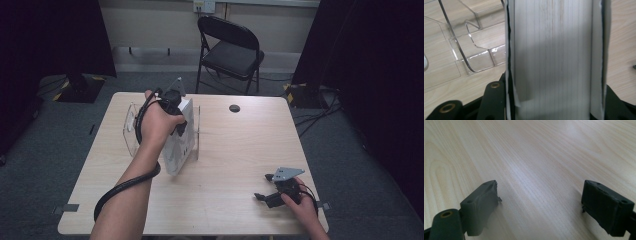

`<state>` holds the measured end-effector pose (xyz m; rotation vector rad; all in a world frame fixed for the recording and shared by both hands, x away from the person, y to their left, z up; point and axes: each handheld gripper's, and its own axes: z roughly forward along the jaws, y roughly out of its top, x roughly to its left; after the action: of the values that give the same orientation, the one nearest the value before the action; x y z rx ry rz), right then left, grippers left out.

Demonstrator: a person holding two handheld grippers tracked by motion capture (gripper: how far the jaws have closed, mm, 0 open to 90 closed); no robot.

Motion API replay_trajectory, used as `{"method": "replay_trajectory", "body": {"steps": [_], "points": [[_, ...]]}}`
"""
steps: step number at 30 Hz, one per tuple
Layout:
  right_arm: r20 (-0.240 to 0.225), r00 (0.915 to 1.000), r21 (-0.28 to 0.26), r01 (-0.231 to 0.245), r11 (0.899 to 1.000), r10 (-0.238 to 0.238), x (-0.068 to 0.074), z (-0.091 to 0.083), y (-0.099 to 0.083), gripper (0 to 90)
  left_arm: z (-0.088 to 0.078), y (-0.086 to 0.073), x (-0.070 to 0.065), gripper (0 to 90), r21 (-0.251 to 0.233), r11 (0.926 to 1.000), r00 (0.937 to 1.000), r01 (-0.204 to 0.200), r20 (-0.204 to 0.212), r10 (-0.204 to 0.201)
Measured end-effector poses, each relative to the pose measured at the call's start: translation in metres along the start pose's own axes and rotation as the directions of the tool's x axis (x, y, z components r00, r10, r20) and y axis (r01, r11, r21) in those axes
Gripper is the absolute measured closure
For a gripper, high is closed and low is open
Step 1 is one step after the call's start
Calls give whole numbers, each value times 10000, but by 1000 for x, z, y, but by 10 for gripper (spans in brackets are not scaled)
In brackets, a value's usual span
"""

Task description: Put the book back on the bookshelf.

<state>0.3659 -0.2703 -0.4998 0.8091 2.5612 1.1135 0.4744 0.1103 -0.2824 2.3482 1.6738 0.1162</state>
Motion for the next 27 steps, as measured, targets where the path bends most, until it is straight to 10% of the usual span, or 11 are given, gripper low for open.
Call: {"method": "replay_trajectory", "body": {"steps": [27], "points": [[-19, 10000, 18, 33, 10000, -33, 0, 0, 0, 129, 7, 12, 1, 530, 16, 9998, 9998, 215, 31, -215]]}}
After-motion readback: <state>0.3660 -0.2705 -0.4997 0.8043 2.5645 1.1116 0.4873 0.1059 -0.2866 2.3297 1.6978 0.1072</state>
